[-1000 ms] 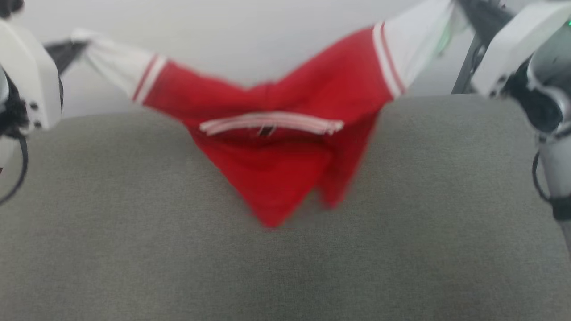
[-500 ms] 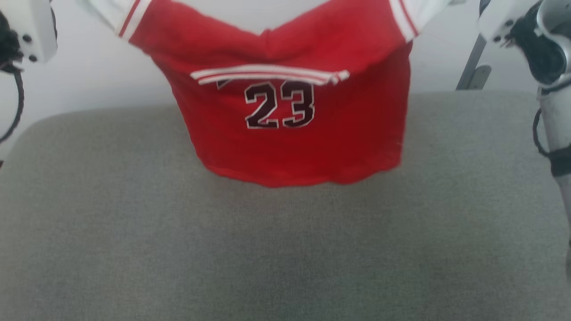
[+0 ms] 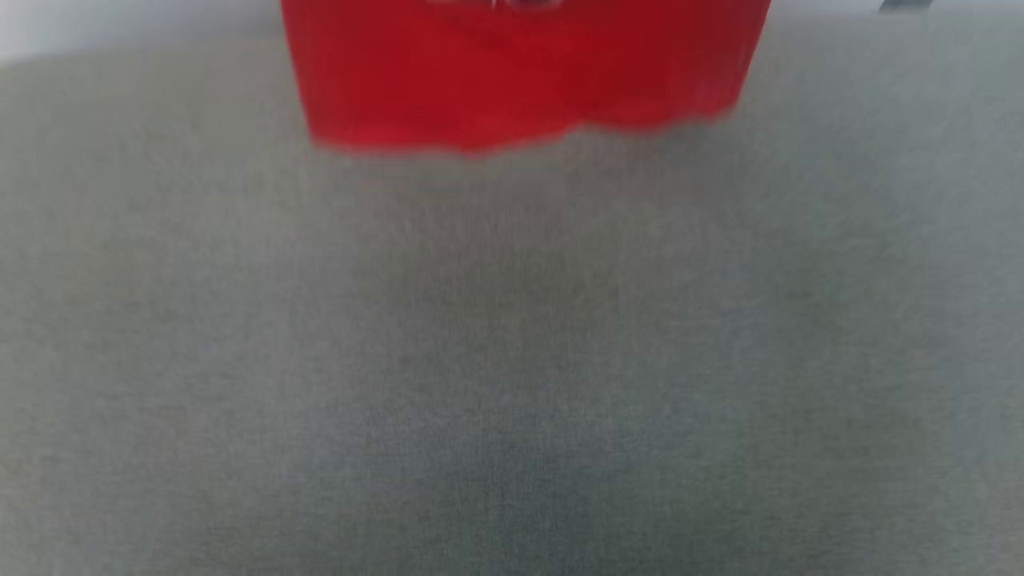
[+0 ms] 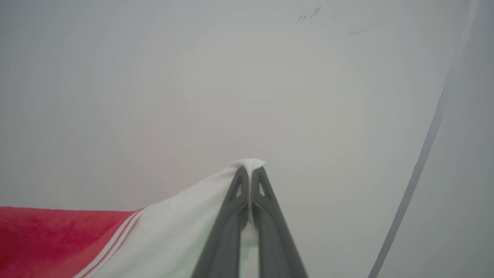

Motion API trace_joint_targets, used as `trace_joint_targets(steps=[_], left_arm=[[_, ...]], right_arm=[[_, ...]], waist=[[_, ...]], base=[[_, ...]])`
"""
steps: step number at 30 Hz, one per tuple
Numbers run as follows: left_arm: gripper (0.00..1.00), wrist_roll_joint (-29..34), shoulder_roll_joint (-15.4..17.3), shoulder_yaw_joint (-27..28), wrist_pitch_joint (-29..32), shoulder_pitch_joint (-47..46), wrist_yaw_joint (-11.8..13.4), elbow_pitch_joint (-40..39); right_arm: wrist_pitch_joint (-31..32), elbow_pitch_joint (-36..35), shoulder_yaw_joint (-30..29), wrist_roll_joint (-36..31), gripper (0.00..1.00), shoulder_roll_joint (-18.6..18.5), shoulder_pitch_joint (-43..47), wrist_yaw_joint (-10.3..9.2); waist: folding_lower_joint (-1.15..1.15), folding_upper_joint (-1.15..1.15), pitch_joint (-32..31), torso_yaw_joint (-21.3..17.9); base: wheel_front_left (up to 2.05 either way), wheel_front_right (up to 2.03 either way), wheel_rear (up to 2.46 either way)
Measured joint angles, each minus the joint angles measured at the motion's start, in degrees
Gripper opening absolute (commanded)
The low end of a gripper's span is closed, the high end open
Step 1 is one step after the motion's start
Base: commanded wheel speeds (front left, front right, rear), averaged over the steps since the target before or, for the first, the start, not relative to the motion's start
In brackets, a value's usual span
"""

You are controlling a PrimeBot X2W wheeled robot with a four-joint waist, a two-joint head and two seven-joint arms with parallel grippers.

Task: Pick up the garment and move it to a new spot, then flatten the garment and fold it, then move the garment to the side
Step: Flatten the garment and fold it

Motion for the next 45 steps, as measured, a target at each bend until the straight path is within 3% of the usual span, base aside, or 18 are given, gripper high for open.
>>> trace_joint_targets(steps=[4, 10, 16, 21, 25, 30, 36, 41, 45], left_arm=[[0.0, 3.66, -1.75, 0.25, -9.22, -6.02, 0.59, 3.55], [0.0, 5.95, -5.13, -0.23, -20.61, -8.39, 1.04, 8.98], [0.0, 4.3, -7.14, -1.69, -20.15, -3.6, -0.57, 15.73], [0.0, 0.13, -9.24, -3.81, -14.27, 3.4, -1.48, 19.44], [0.0, -5.42, -8.83, -6.93, -6.81, 10.79, -1.53, 15.97], [0.0, -11.6, -3.26, -10.31, 2.35, 19.98, -1.57, 7.98], [0.0, -16.67, 4.02, -11.35, 8.8, 33.12, -0.49, -3.83], [0.0, -20.58, 11.37, -11.14, 13.01, 43.93, 4.39, -18.06], [0.0, -24.64, 17.53, -10.07, 15.44, 52.04, 10.12, -31.28]], right_arm=[[-7.2, 3.15, -2.85, -6.75, 0.0, -0.81, -5.37, 0.0], [-8.17, 1.54, -5.13, -16.79, 0.0, 0.07, -7.04, 0.0], [-8.23, 7.3, -3.22, -16.23, 0.0, 1.8, -1.73, 0.01], [-6.99, 14.35, -0.62, -6.55, 0.0, 3.97, 3.18, 0.01], [-2.87, 14.75, 5.46, 1.21, 0.0, 3.86, 8.43, 0.01], [6.39, 7.87, 15.49, 13.24, 0.0, -0.68, 17.16, 0.02], [15.62, -4.78, 24.19, 24.95, 0.0, -11.23, 27.0, 0.02], [21.35, -14.4, 28.17, 31.97, 0.0, -18.83, 33.96, 0.02], [26.35, -21.79, 30.95, 36.43, 0.0, -24.62, 38.61, 0.02]], waist=[[0.0, 0.0, 5.09, 0.4], [0.0, 0.0, 10.5, 1.78], [0.0, 0.0, 10.93, 3.29], [0.0, 0.0, 8.72, 3.66], [0.0, 0.0, 6.29, 3.85], [0.0, 0.0, 2.63, 3.93], [0.0, 0.0, -1.77, 3.71], [0.0, 0.0, -4.41, 3.62], [0.0, 0.0, -5.63, 3.63]], base=[[0.0, 0.0, 0.0], [0.0, 0.0, 0.0], [0.0, 0.0, 0.0], [0.0, 0.0, 0.0], [0.0, 0.0, 0.0], [0.0, 0.0, 0.0], [0.0, 0.0, 0.0], [0.0, 0.0, 0.0], [0.0, 0.0, 0.0]])
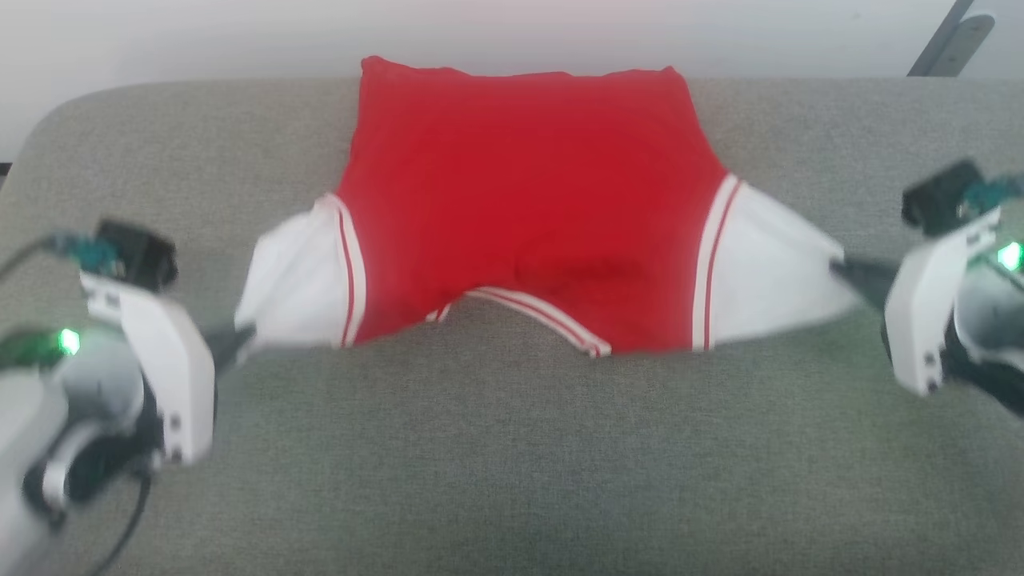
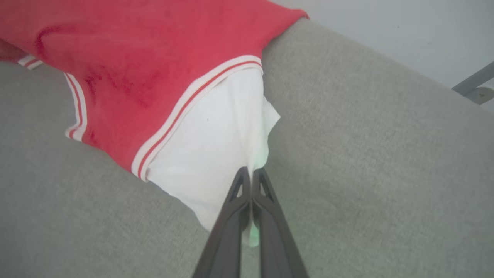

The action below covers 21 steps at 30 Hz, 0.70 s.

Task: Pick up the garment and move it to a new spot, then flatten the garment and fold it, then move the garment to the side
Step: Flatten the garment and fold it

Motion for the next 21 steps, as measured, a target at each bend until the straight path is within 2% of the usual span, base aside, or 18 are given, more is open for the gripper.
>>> trace_joint_targets(steps=[7, 13, 17, 21], left_arm=[[0.0, -5.69, 8.45, 1.26, 1.67, 12.12, 11.06, -18.38], [0.0, -9.62, 12.4, 1.59, 0.81, 20.07, 17.84, -27.86], [0.0, -10.43, 13.47, 1.47, -0.41, 23.31, 19.92, -29.96], [0.0, -10.22, 12.94, 1.19, -2.25, 24.49, 19.67, -28.67]], right_arm=[[8.47, -11.43, 3.91, 7.25, 0.0, -9.29, 8.05, 0.0], [13.39, -17.33, 4.04, 12.1, 0.0, -15.47, 14.9, 0.0], [15.01, -18.53, 3.59, 13.85, 0.0, -17.36, 19.7, 0.0], [12.29, -16.35, 1.78, 11.93, 0.0, -15.21, 22.77, 0.01]], waist=[[0.0, 0.0, -0.86, 0.24], [0.0, 0.0, -0.66, 0.35], [0.0, 0.0, -0.43, 0.5], [0.0, 0.0, -0.14, 0.54]], base=[[0.0, 0.0, 0.0], [0.0, 0.0, 0.0], [0.0, 0.0, 0.0], [0.0, 0.0, 0.0]])
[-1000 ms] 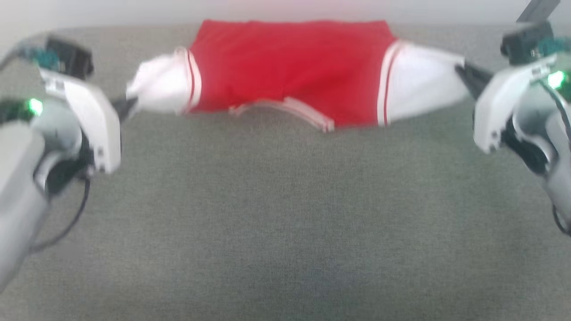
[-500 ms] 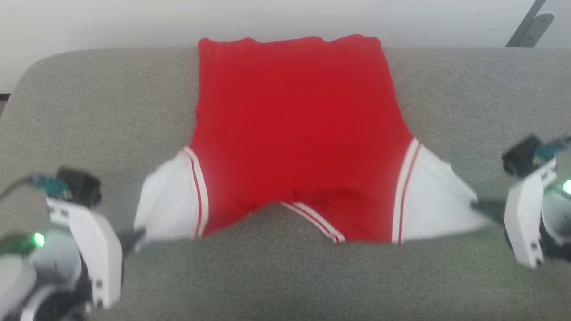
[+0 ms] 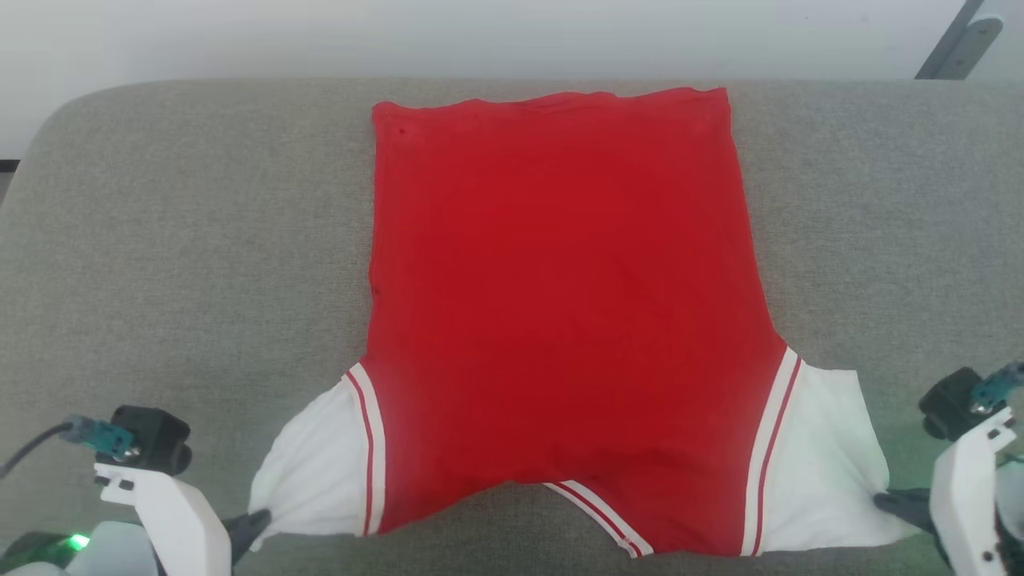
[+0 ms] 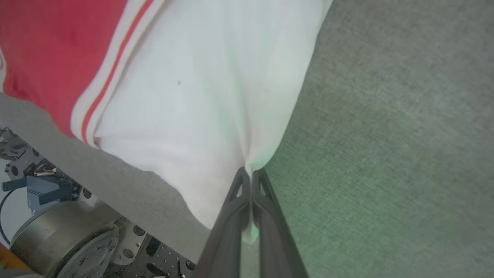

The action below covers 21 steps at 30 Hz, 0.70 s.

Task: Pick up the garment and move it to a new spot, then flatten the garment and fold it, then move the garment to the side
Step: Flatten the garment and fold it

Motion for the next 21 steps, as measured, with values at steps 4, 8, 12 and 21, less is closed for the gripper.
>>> trace_joint_targets(steps=[4, 8, 12, 21], left_arm=[[0.0, 1.1, -2.52, -0.96, -0.85, -0.27, -2.16, 1.83], [0.0, 2.66, -4.37, -1.53, -0.97, -1.98, -3.53, 3.2], [0.0, 3.58, -5.55, -1.96, -1.04, -2.64, -4.08, 4.19], [0.0, 4.81, -7.24, -2.48, -1.69, -3.93, -4.67, 4.71]], right_arm=[[-4.04, 6.21, -2.03, -6.92, 0.0, 5.98, 1.07, 0.04], [-5.71, 10.28, -3.04, -11.92, 1.0, 10.06, 0.63, 0.34], [-5.38, 10.15, -4.14, -13.18, 1.0, 11.41, 0.14, 0.37], [-4.93, 1.88, -16.05, -15.26, 1.0, 9.75, -3.38, -0.04]], waist=[[0.0, 0.0, 0.43, -0.15], [0.0, 0.0, 0.8, -0.35], [0.0, 0.0, 0.82, -0.72], [0.0, 0.0, 1.92, -0.8]], base=[[0.0, 0.0, 0.0], [0.0, 0.0, 0.0], [0.0, 0.0, 0.0], [0.0, 0.0, 0.0]])
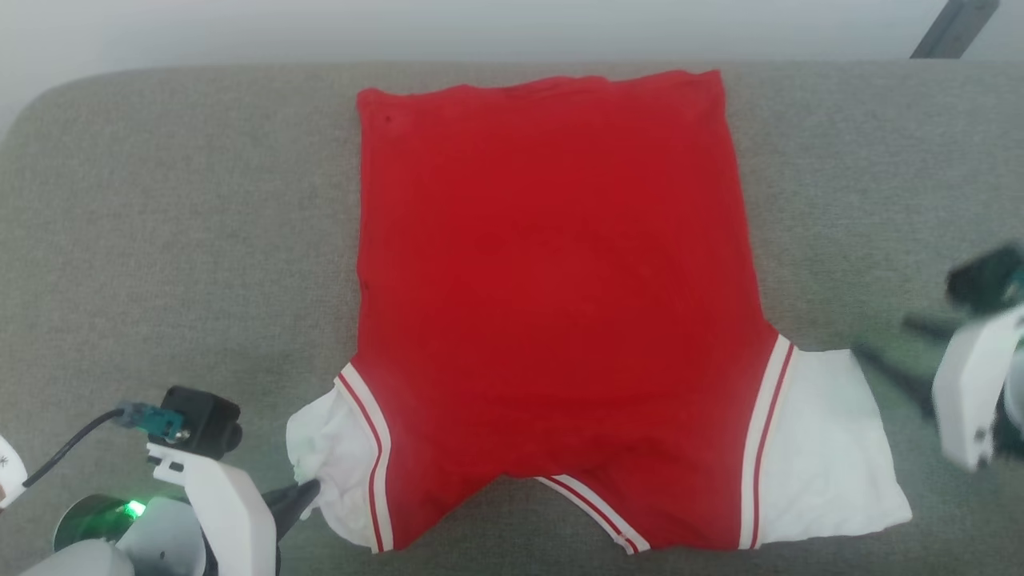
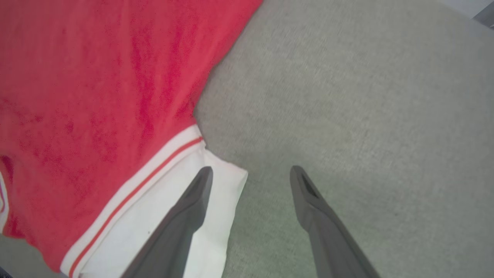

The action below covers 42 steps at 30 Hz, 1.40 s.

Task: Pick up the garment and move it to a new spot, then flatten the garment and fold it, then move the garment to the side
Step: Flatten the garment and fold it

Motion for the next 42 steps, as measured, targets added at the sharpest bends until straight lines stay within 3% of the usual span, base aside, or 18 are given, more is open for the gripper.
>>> trace_joint_targets(steps=[7, 15, 16, 26, 35, 36, 37, 38, 42], left_arm=[[0.0, 2.44, -2.2, -0.75, 0.9, -3.95, -1.29, -0.47], [0.0, 5.92, -6.73, -2.45, 2.71, -10.45, -4.12, 0.55], [0.0, 5.92, -6.73, -2.45, 2.71, -10.45, -4.12, 0.55], [0.0, 8.71, -14.03, -5.24, 3.42, -16.53, -8.86, 5.22], [0.0, 9.16, -17.77, -6.61, 2.74, -18.52, -12.06, 9.48], [0.0, 9.16, -18.07, -6.67, 2.58, -18.56, -12.11, 9.84], [0.0, 9.16, -18.24, -6.71, 2.47, -18.56, -12.33, 10.13], [0.0, 9.15, -18.34, -6.68, 2.26, -18.56, -12.57, 10.38], [0.0, 9.04, -18.45, -6.44, 1.78, -18.59, -12.98, 11.71]], right_arm=[[-3.24, 1.3, -8.84, -9.04, 1.0, 6.44, -10.76, 0.0], [-4.77, 17.95, -10.26, -16.5, 1.0, 13.6, -27.04, 0.03], [-4.77, 17.95, -10.26, -16.5, 1.0, 13.6, -27.04, 0.03], [3.76, 41.99, -9.03, -19.07, 1.0, 15.88, -41.75, 0.03], [9.95, 53.48, -9.15, -20.65, 1.0, 15.16, -49.47, 0.04], [10.63, 54.19, -8.98, -21.08, 0.78, 15.25, -49.99, 0.04], [11.29, 54.5, -8.54, -21.47, 0.15, 15.25, -50.54, 0.03], [11.72, 54.7, -8.14, -21.65, 0.0, 15.24, -50.94, 0.03], [11.22, 54.64, -6.06, -22.16, 0.0, 15.88, -51.39, 0.07]], waist=[[0.0, 0.0, 3.05, 1.95], [0.0, 0.0, 7.78, 6.67], [0.0, 0.0, 7.78, 6.67], [0.0, 0.0, 13.4, 14.55], [0.0, 0.0, 17.18, 20.23], [0.0, 0.0, 17.51, 20.58], [0.0, 0.0, 17.82, 20.84], [0.0, 0.0, 18.07, 21.02], [0.0, 0.0, 18.12, 20.73]], base=[[0.0, 0.0, 0.0], [0.0, 0.0, 0.0], [0.0, 0.0, 0.0], [0.0, 0.0, 0.0], [0.0, 0.0, 0.0], [0.0, 0.0, 0.0], [0.0, 0.0, 0.0], [0.0, 0.0, 0.0], [0.0, 0.0, 0.0]])
